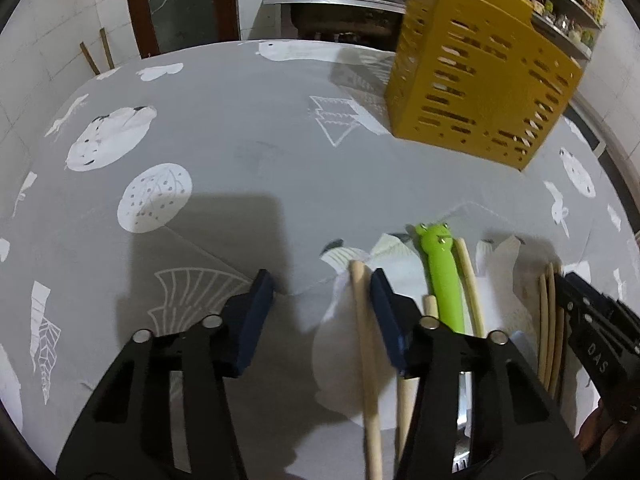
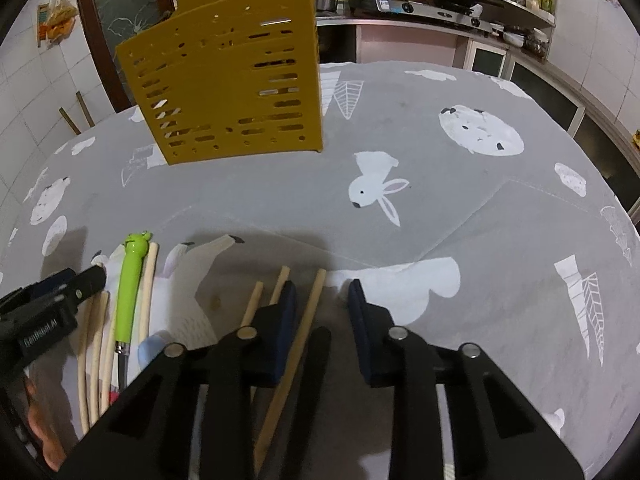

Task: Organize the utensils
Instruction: 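Close the right gripper on a wooden chopstick while the left gripper closes on another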

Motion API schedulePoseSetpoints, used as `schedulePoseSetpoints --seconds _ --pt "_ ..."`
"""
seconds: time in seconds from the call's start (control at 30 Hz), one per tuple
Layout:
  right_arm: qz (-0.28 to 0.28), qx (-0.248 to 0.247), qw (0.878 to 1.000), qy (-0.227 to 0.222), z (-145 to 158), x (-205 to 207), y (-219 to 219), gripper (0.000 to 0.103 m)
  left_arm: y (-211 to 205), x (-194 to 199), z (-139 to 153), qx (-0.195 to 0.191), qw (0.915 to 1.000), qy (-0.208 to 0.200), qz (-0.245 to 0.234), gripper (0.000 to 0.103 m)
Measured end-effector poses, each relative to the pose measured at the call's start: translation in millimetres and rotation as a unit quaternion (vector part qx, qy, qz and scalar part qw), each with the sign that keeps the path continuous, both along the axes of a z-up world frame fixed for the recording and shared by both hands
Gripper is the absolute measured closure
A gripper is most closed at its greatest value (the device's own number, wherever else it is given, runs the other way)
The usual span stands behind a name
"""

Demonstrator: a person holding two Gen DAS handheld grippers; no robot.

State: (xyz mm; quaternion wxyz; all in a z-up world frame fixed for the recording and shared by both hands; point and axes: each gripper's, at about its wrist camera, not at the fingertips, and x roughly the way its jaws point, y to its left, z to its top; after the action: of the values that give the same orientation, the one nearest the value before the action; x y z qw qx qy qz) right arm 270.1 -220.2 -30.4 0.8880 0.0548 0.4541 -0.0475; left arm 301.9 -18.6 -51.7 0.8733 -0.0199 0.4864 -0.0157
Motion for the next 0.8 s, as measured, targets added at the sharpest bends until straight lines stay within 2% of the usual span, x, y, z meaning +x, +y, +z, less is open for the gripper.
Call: schedulePoseSetpoints --seconds 0.1,0.23,0.3,0.4,0.57,0.7,0.8 --pt "0.003 0.0 1.0 0.0 0.5 -0.1 3.9 0.088 -1.7 -2.5 -0.1 -0.003 1.0 0.001 0.001 0.061" --pt "-0.005 0.007 1.0 -0.002 -0.4 2.3 3.7 0.091 -1.5 0.1 -0.1 -0.012 0.9999 0.005 0.01 0.062" --pt "-0.01 0.017 1.0 -0.002 -0.3 4.3 1.3 0.092 -3.1 0.2 0.1 -0.013 0.9998 0.007 0.013 0.069" --pt "-0.013 0.022 1.0 0.001 0.0 6.1 0.4 0.093 -7.1 -3.4 0.5 -0.012 0.9998 0.01 0.009 0.08" --pt "-0.015 0.019 1.0 -0.005 -0.5 4.1 4.9 0.094 -14.6 -6.5 -0.6 0.007 1.0 0.004 0.001 0.087" --pt "-0.017 0.034 0.999 -0.009 -0.8 6.4 -1.1 0.095 -13.0 -4.8 0.0 0.0 1.0 0.004 0.0 0.098" --pt "-0.021 0.046 0.999 -0.019 3.1 5.1 -5.4 0.096 -10.4 -4.9 0.6 -0.012 0.9999 0.003 0.003 0.098"
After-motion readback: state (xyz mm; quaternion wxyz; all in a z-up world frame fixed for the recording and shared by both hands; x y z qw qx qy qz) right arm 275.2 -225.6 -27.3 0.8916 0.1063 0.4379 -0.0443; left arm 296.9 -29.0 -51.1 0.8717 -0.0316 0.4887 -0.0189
